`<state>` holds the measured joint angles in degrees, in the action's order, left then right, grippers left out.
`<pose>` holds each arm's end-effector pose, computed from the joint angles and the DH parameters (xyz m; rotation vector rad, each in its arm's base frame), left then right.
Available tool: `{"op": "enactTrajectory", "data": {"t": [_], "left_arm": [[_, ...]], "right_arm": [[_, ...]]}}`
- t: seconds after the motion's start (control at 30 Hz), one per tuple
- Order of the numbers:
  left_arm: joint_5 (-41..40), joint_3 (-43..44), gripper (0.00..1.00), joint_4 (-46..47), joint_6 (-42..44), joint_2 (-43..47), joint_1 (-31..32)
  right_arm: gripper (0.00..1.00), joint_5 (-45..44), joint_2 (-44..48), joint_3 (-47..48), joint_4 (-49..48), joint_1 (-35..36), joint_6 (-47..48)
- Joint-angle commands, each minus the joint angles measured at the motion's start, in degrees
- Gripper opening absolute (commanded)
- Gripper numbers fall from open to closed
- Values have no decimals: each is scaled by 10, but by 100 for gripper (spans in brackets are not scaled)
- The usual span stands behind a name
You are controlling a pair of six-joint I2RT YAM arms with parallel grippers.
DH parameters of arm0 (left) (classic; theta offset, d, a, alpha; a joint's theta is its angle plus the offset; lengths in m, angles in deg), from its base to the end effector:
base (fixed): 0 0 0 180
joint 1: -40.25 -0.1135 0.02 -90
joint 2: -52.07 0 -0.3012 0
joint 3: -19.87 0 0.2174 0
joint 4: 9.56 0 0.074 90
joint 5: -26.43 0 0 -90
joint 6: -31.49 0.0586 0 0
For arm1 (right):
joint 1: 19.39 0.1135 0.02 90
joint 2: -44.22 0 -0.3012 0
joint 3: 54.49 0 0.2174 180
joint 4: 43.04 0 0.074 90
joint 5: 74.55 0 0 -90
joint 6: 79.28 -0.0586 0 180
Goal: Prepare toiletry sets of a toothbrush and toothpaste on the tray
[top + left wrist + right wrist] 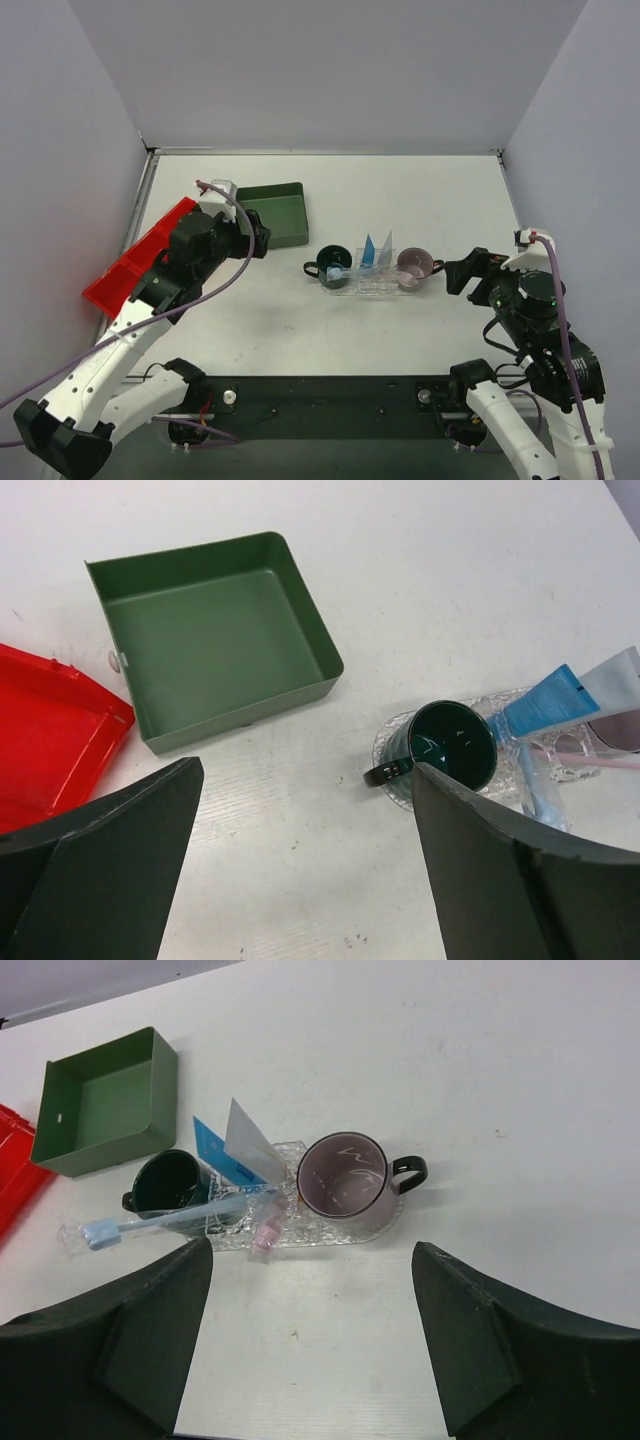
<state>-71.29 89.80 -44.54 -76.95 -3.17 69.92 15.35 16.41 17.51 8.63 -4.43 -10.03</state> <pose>0.1624 -0.0835 0.3703 0.0993 1.9432 -0.4320 0.0396 0.0105 0.3883 0.0883 1.7207 0.4620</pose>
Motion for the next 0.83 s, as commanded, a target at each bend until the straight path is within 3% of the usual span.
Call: {"op": "enactTrajectory", "data": {"t": [0.0, 0.27, 0.8], "left_arm": [[-25, -20, 96, 37, 37, 76, -1], [-69, -50, 96, 40, 47, 143, -1], [-78, -61, 97, 45, 54, 160, -1]], "right_arm": [[76, -57, 21, 21, 14, -4, 16], [76, -94, 72, 15, 15, -3, 26], [76, -90, 82, 8, 18, -4, 23]]}}
